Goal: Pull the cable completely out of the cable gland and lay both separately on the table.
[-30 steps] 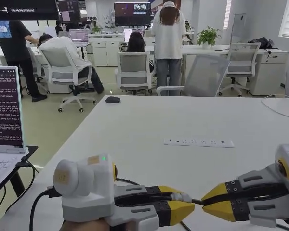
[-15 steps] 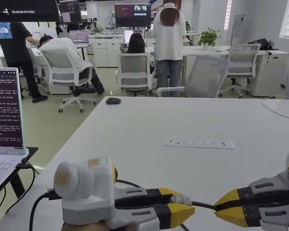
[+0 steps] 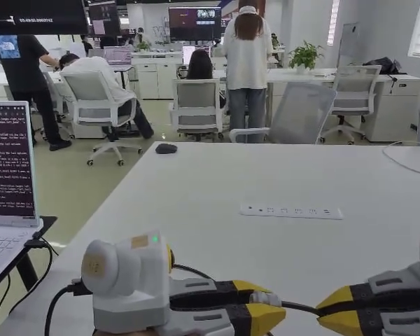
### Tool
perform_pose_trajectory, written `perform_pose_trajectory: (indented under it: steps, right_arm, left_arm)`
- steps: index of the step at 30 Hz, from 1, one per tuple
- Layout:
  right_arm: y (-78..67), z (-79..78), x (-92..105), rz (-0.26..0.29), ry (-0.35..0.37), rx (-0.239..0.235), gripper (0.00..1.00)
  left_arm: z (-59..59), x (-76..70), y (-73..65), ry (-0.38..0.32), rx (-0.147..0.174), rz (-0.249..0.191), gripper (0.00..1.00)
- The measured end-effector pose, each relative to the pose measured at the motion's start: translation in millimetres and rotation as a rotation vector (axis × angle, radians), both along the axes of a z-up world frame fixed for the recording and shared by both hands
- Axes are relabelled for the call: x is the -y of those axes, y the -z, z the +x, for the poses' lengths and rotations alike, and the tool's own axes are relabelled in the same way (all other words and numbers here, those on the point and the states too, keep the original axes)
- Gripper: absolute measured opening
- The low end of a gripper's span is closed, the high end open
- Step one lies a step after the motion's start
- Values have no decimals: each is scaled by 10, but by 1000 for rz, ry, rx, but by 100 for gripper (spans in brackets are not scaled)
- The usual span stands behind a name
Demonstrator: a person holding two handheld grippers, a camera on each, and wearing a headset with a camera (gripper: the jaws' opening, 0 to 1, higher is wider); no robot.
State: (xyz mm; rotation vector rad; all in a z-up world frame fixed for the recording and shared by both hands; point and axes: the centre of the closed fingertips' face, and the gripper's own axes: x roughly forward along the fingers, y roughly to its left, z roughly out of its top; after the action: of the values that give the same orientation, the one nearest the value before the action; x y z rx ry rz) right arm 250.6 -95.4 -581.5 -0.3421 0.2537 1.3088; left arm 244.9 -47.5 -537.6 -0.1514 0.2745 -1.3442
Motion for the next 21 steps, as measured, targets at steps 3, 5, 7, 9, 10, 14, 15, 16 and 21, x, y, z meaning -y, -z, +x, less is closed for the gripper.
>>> perform_pose_trajectory:
  steps: [3,5,7,9,10,14,15,16,21]
  right_arm:
    - [70,19,42,-33,13,-4,3]
    - [55,17,32,-21,17,-5,3]
    - [58,20,22,-19,17,-4,3]
    - [123,45,31,-40,26,-7,3]
    - [241,71,98,-106,38,-7,3]
    - [368,104,131,-117,55,-31,3]
    - [396,114,140,-127,61,-32,3]
    - [422,118,146,-135,63,-34,3]
    - [515,166,128,-136,70,-44,3]
  left_arm:
    - [13,-10,-7,-6,-2,-5,17]
    - [17,-13,-3,-8,-2,-3,17]
    - [10,-8,-4,-6,2,0,17]
    - [13,-9,-15,-6,1,-6,17]
    - [25,-18,-63,-13,-5,-34,17]
    - [91,-86,-114,-39,-19,-70,17]
    - [101,-87,-110,-43,-22,-70,17]
    - [102,-86,-108,-45,-20,-67,17]
    - [66,-56,-90,-33,-12,-51,17]
